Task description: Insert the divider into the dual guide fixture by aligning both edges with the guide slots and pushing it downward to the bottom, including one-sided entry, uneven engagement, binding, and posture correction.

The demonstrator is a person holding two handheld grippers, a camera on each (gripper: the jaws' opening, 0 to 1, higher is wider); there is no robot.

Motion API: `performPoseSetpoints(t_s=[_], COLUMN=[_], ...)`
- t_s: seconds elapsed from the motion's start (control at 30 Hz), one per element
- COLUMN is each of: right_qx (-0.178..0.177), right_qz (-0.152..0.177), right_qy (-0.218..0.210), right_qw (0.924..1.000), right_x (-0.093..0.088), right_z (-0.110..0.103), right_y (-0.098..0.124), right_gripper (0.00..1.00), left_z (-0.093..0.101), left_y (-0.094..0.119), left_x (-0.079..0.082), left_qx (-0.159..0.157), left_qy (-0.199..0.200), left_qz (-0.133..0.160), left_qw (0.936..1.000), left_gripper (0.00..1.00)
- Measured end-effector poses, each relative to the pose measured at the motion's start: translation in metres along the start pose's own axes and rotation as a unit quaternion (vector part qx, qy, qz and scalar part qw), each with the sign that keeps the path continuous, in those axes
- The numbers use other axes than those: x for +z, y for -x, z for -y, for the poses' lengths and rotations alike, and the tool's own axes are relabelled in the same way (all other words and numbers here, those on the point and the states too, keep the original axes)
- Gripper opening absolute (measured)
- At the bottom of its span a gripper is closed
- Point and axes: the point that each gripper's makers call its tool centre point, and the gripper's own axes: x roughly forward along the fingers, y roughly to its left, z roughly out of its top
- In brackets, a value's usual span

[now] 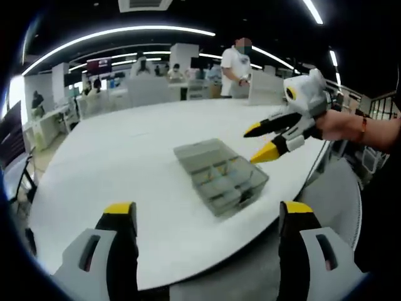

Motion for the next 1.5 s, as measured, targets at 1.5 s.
performPoseSetpoints(t_s=[1.5], right_qx=[-0.082], right_qz=[0.052], right_qy=[-0.080], right_qw=[0.9920], right_x=[-0.033], right_z=[-0.002], right_y=[0.089], right_gripper=[0.90], left_z=[0.008], left_y=[0.014], left_x=[0.016], left_qx=[-0.017], left_qy=[-0.025], left_qz=[0.029], left_qw=[0.9991], left_gripper=[0.99])
